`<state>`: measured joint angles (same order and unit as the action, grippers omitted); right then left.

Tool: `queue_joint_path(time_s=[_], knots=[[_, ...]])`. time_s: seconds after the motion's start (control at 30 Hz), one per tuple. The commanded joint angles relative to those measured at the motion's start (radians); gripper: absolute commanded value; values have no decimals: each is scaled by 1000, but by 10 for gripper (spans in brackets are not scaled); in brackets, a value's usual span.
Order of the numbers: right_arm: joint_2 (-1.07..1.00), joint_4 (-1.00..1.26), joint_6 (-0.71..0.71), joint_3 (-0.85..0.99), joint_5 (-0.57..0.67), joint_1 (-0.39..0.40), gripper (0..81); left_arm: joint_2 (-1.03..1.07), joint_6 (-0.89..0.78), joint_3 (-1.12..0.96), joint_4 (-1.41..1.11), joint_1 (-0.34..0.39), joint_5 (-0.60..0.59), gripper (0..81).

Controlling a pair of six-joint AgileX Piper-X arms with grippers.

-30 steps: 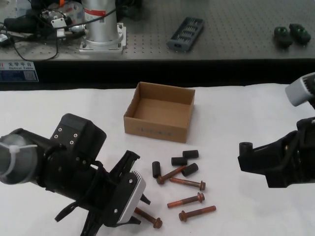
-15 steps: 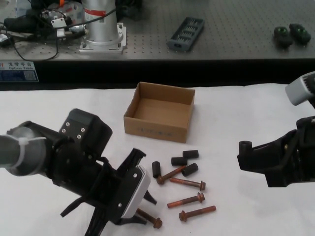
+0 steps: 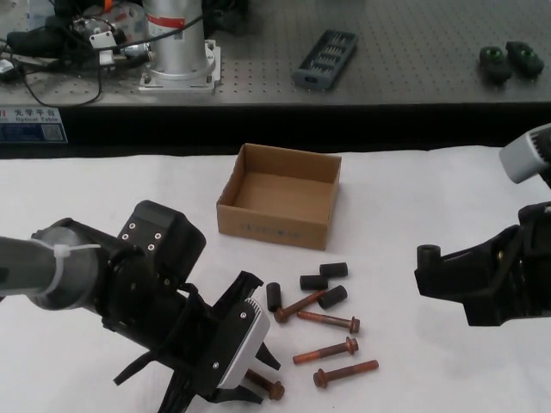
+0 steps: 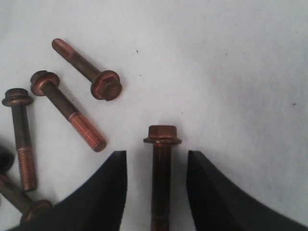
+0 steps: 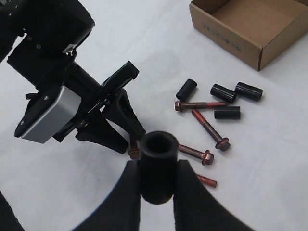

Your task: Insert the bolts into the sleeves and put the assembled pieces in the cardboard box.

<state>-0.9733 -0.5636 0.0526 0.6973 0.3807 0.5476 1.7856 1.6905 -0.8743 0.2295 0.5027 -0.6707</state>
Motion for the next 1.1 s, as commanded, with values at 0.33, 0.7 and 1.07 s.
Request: queue_joint_path(time_s=[0.33,0.7,1.07], knots=[[19,16,-9,4,19,1,19,50,-7,-2,9,10,-9,189],[60,38,-9,4,19,1,19,50,-15,-2,108,42,-1,78],[60,24,-9,4,14,1,19,-4,-315,-2,9,139,194,6]])
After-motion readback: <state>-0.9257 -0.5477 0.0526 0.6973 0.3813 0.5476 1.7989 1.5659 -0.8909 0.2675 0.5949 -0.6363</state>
